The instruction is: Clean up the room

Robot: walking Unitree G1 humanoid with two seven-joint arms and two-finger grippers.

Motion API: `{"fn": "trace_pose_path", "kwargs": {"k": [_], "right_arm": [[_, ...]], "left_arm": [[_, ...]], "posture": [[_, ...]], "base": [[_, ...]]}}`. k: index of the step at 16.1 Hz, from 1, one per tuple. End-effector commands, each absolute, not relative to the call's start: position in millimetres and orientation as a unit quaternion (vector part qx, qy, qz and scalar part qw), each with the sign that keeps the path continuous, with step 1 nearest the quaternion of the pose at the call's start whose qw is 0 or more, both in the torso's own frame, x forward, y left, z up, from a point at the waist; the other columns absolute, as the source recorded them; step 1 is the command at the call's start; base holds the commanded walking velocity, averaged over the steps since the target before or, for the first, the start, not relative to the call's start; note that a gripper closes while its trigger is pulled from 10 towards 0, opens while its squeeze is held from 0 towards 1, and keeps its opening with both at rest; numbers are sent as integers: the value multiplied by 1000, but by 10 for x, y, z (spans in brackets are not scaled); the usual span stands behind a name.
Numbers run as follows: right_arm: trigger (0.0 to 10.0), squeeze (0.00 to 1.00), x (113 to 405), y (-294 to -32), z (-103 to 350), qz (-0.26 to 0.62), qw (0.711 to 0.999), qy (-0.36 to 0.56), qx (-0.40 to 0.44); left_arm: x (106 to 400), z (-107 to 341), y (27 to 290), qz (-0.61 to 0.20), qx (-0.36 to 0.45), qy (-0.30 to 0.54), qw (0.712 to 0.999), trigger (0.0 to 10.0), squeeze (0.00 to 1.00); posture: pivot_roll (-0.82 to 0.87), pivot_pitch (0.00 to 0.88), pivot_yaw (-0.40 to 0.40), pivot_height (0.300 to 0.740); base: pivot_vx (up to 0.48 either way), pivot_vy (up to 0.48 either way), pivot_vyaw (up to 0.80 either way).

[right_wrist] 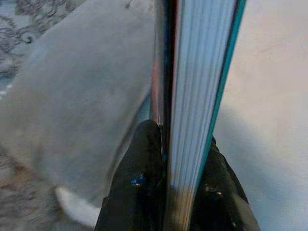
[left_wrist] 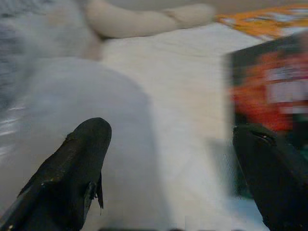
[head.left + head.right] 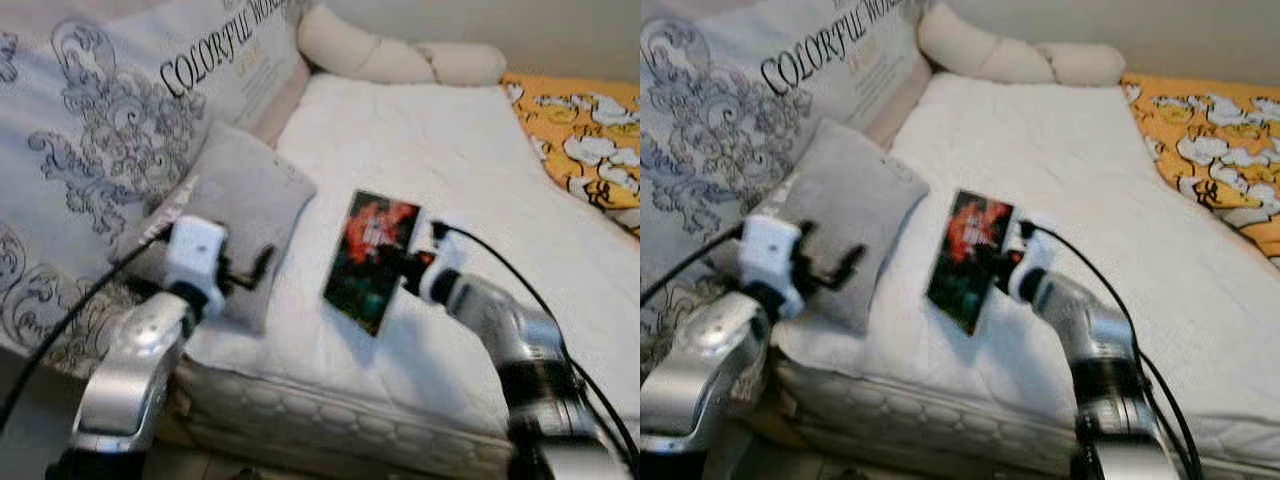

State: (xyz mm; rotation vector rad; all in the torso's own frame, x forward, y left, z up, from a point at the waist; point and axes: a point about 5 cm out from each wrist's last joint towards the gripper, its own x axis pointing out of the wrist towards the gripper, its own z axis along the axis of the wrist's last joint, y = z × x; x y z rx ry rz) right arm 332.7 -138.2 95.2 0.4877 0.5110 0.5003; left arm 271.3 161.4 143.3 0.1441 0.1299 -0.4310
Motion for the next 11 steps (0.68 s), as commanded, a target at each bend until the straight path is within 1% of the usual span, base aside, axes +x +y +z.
{"fn": "trace_pose_path", "kwargs": {"k": [1, 2, 3, 5, 6, 7, 8, 10, 11], "right_arm": [[10000, 0, 3386, -1397, 957, 247, 897, 259, 260], [10000, 0, 3419, -1381, 955, 249, 892, 267, 267], [10000, 0, 3462, -1357, 961, 253, 888, 275, 269], [10000, 0, 3547, -1313, 948, 267, 869, 331, 253], [10000, 0, 3576, -1355, 933, 254, 874, 348, 226], [10000, 0, 3596, -1378, 937, 243, 877, 350, 223], [10000, 0, 3613, -1388, 941, 236, 881, 349, 216], [10000, 0, 3646, -1432, 930, 220, 898, 340, 169], [10000, 0, 3649, -1437, 929, 219, 899, 341, 166]], "left_arm": [[2709, 1422, 1582, -246, 70, 82, 963, 10000, 0], [2705, 1422, 1569, -259, 71, 87, 959, 10000, 0], [2699, 1427, 1556, -272, 68, 94, 955, 10000, 0], [2673, 1492, 1532, -312, 61, 107, 942, 10000, 0], [2644, 1523, 1535, -325, 68, 111, 937, 10000, 0], [2616, 1533, 1542, -327, 72, 111, 936, 10000, 0], [2580, 1518, 1558, -328, 69, 120, 935, 10000, 0], [2497, 1508, 1529, -333, 66, 128, 932, 10000, 0], [2483, 1510, 1519, -335, 65, 130, 931, 10000, 0]], "posture": [[-37, 55, 10, 740], [-37, 55, 10, 740], [-30, 79, 15, 740], [-8, 135, 13, 740], [-1, 160, 12, 740], [6, 181, 14, 740], [8, 194, 15, 740], [22, 233, 9, 740], [24, 236, 8, 740]], "base": [[0, 0, 0], [0, 0, 0], [0, 0, 0], [0, 0, 0], [0, 0, 0], [0, 0, 0], [0, 0, 0], [0, 0, 0], [0, 0, 0]]}}
